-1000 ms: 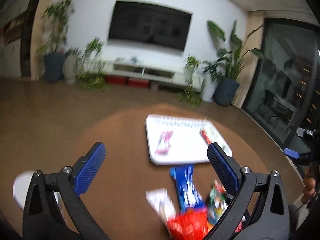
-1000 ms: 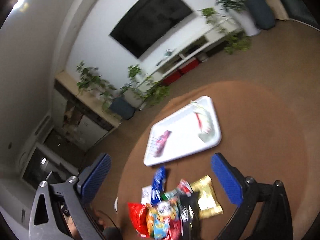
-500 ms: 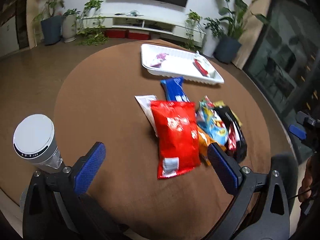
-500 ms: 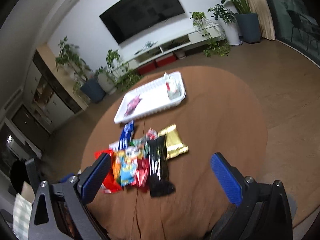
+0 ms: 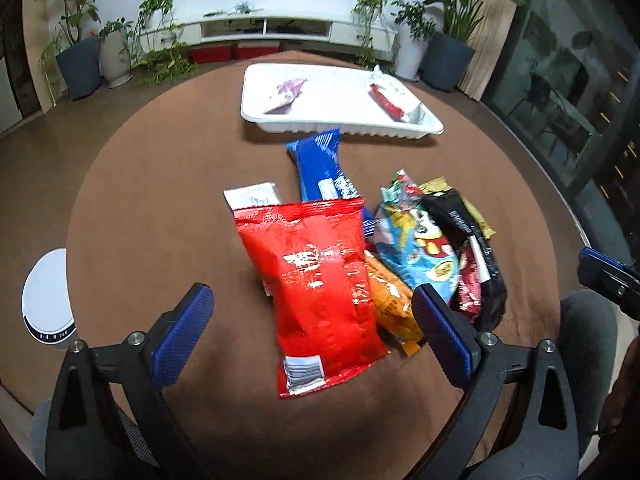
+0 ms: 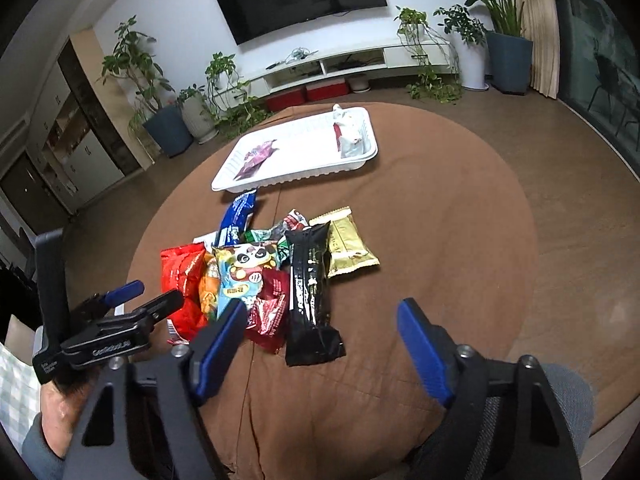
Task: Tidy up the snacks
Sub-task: 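Withdraw both grippers from the tray back toward the snack pile, then grasp the red chip bag with the left gripper while the right gripper grasps the black packet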
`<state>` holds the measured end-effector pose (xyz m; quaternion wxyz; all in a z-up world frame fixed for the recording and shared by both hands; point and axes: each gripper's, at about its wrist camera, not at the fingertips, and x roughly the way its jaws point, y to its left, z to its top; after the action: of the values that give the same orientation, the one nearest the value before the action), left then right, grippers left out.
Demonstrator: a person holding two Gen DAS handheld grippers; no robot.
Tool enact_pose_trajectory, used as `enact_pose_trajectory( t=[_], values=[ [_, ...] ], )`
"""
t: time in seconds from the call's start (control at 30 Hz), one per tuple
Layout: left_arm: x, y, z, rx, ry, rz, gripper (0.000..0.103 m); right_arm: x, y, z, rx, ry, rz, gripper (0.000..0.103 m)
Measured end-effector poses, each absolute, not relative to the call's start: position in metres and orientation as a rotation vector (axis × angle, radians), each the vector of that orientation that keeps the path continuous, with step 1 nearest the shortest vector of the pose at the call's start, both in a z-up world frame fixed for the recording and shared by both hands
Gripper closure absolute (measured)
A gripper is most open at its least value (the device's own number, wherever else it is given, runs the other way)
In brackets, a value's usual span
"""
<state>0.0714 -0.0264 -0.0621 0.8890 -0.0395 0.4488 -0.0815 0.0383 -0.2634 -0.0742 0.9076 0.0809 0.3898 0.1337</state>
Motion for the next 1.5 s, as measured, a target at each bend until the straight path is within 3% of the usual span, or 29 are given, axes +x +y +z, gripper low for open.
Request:
enact_pose_trajectory(
  t=[0.07,0.2,0.57,0.7,0.87,1.1,1.5],
  values=[
    [0.078,-0.025,-0.069,-0.083,0.953,-0.171,0.005,0.040,-0.263,-0.076,0.168,0.812,0.277,0.026],
    [0.087,-0.017,-0.079,-0.133,0.971,-0.189,0.028,0.043,-0.261,-0.079,0.169,0.824,0.283,0.027],
    [0.104,-0.010,-0.089,-0.172,0.989,-0.228,0.032,0.057,-0.252,-0.088,0.123,0.864,0.270,0.027],
    [0.105,-0.004,-0.090,-0.211,0.991,-0.272,0.051,0.065,-0.249,-0.093,0.105,0.883,0.262,0.027],
    [0.105,-0.001,-0.092,-0.218,0.992,-0.302,0.056,0.081,-0.244,-0.103,0.102,0.938,0.281,0.036],
    [0.099,0.007,-0.089,-0.231,0.989,-0.325,0.064,0.093,-0.235,-0.117,0.098,0.993,0.308,0.041],
    [0.085,0.008,-0.088,-0.239,1.001,-0.360,0.064,0.108,-0.228,-0.128,0.091,1.028,0.327,0.051]
  ],
)
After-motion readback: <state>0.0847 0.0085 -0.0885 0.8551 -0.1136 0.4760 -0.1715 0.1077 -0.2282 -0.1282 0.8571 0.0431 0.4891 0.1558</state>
